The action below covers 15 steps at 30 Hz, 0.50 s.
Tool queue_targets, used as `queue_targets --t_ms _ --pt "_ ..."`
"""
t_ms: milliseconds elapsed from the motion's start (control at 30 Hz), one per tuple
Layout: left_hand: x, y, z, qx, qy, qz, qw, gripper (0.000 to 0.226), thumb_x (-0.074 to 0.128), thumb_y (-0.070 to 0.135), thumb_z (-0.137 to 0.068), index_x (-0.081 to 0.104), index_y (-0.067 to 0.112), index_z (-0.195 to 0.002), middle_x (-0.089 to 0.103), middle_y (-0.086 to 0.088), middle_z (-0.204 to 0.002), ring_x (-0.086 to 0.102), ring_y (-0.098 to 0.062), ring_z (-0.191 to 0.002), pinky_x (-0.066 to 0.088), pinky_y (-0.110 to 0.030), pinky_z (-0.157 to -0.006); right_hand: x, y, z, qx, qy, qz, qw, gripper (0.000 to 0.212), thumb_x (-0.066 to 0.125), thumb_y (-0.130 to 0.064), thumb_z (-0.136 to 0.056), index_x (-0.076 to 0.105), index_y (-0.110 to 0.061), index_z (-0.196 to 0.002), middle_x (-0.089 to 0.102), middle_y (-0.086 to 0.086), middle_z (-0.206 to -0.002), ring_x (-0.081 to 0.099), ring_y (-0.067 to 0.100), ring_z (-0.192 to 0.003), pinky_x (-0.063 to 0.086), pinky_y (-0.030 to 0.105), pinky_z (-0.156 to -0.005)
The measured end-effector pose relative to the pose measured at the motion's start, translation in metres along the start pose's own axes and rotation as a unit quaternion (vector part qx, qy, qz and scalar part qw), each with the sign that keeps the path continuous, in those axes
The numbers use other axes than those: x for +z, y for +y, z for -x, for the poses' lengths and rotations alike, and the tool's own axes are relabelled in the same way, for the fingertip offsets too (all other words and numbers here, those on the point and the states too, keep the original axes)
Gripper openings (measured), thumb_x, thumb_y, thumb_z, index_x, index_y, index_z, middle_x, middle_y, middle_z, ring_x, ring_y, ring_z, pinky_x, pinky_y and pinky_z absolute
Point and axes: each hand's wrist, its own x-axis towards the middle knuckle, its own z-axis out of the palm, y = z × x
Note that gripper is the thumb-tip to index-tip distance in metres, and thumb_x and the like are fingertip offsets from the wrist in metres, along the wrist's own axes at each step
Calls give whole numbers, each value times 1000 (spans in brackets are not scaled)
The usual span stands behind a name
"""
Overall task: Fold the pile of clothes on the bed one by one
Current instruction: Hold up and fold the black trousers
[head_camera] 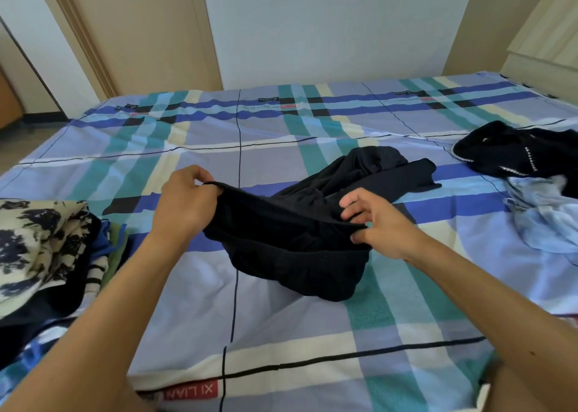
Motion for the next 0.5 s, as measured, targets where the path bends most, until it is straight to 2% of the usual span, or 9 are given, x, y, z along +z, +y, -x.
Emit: queue_targets --t_ms 67,167,233,300,367,400,433,500 --pt "-13 5 -5 -9 -3 -31 999 11 53 7 -86 58 15 -83 55 -7 -76 50 -25 -70 44 -38 -63 -14 -10 4 -6 -46 67 997 53 67 18 -77 52 -19 -111 58 11 -109 56 19 -88 52 27 -71" --pt "-41 26 -20 7 -29 -70 997 19 46 3 -79 61 13 -79 58 -9 -73 55 -30 -72 54 -44 -70 -49 -49 5 -83 -89 107 987 44 68 16 -78 46 -15 -100 55 12 -100 55 18 -81 48 31 -67" --pt "-60 47 -30 23 -49 -84 995 25 40 4 -73 63 16 -73 59 -8 -70 56 -29 -71 51 -35 -64 -71 -87 5 -141 -112 104 978 38 65 17 -83 41 -11 -92 50 13 -94 50 20 -77 45 22 -68" --pt "-81 73 -40 34 -54 -84 994 27 37 0 -72 62 8 -69 56 -10 -65 53 -27 -64 44 -30 -59 -92 -129 5 -204 -118 122 964 31 61 15 -89 45 -11 -85 50 17 -94 49 30 -80 45 20 -76" --pt "-101 98 -51 51 -45 -78 995 24 36 6 -66 56 -7 -68 47 -13 -62 43 -27 -61 36 -31 -61 -113 -165 1 -238 -124 168 949 31 56 12 -93 58 -17 -84 58 5 -94 57 30 -88 46 25 -89" --pt "-112 115 -54 55 -38 -81 994 26 38 9 -66 54 -10 -71 46 -13 -64 41 -25 -63 34 -33 -63 -123 -183 -1 -241 -131 199 941 36 53 13 -94 65 -21 -88 63 -6 -96 62 22 -94 46 25 -95" --pt "-120 126 -59 54 -36 -77 995 23 40 8 -68 54 -10 -72 46 -14 -66 40 -24 -65 33 -33 -63 -131 -196 -4 -242 -137 234 932 42 51 13 -94 70 -25 -92 67 -13 -98 64 14 -97 46 24 -96" --pt "-137 160 -61 35 -29 -37 998 7 44 4 -69 45 -1 -64 42 -11 -64 35 -23 -62 29 -32 -60 -151 -224 -10 -234 -140 297 915 52 49 13 -93 73 -33 -90 69 -17 -95 65 8 -93 47 25 -88"
